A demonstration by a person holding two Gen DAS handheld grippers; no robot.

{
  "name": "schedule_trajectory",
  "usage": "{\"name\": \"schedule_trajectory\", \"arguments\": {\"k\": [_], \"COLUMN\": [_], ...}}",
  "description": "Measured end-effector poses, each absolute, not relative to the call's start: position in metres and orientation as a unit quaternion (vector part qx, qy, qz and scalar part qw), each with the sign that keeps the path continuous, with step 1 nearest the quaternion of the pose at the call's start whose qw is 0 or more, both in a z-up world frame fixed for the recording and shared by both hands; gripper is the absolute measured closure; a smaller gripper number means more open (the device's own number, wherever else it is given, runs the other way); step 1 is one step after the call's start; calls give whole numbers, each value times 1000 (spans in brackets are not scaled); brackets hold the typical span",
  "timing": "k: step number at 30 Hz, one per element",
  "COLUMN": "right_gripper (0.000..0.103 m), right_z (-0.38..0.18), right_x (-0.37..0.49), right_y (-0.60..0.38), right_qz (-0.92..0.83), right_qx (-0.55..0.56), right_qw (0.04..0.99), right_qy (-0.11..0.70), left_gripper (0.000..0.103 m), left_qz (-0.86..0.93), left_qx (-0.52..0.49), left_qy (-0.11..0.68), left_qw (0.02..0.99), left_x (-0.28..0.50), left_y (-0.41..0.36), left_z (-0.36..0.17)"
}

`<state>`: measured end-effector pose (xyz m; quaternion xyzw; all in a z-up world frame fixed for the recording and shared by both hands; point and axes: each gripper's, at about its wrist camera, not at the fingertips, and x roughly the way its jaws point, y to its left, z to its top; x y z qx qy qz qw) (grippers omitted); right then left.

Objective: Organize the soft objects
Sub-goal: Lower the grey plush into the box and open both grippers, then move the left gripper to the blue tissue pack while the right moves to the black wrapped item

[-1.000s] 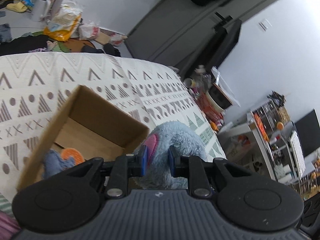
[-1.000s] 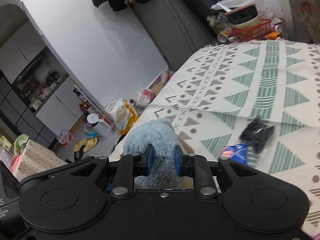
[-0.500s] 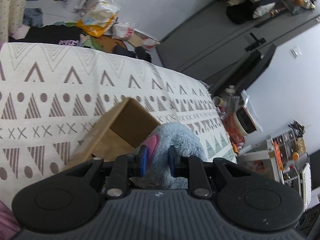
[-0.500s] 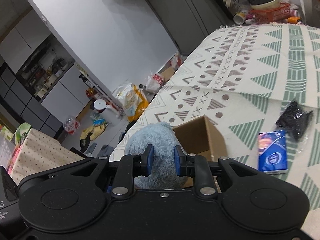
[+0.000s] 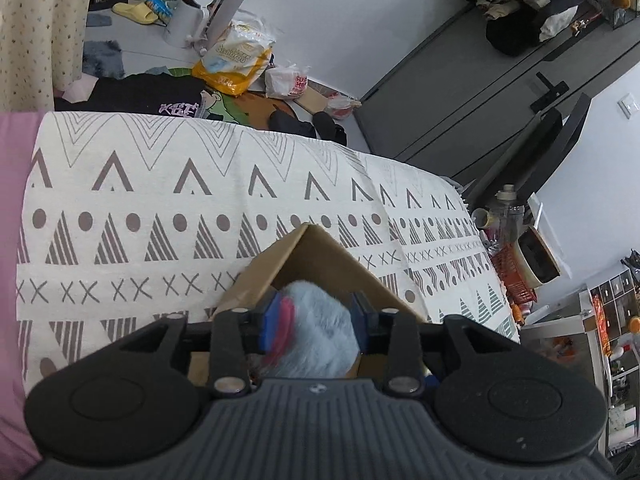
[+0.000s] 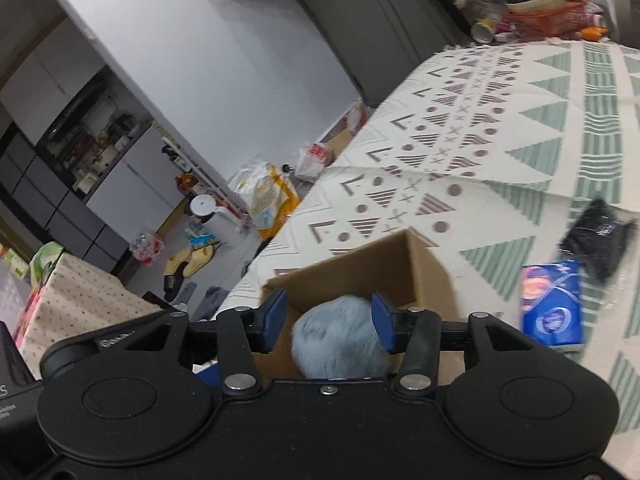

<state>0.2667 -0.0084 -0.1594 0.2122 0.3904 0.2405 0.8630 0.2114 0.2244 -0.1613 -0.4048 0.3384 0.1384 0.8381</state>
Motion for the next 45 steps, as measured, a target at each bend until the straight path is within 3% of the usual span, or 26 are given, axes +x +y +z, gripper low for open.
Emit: {"name": "schedule_trajectory", "arguments": {"k": [8,16,20,28,45], "right_gripper": [35,18,9,4,3], "right_z": [-146,-136,-133,-127,-142], "right_x": [257,248,243,234,236], "right_y": [-48,-96,-122,-168,-249], "right_qz": [207,169,149,122,80], "right_qx": [205,199,196,188,199], "right_qw": [881,897,901,909,906], "right_qy": [374,357,356,350,366], "left_gripper": [32,21,19,13,12], "left_qz": [137,109,116,95,42], "left_qx": [-357,-307,-278,-245,-195], "left_qy": [351,331,317,293,306], "left_qw": [855,885,899,919,931], "left_x": [215,214,212,214,223], "left_y": [199,166,154,117,50], "left_z": [-149,-130,-122,-107,-109]}}
